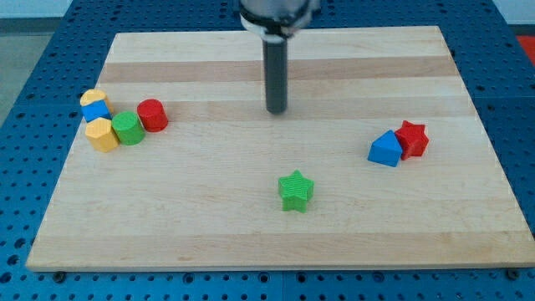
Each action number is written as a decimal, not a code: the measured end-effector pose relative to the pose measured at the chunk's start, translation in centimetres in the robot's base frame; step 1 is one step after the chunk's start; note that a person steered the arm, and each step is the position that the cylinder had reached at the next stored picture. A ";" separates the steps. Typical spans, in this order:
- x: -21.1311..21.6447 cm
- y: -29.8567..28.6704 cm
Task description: Place the blue triangle in between the green star and red circle
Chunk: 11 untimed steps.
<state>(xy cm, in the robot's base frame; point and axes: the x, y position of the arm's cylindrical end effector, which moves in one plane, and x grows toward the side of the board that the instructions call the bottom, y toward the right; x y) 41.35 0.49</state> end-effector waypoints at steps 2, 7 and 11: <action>12.1 6.7; 5.9 17.6; 7.6 0.9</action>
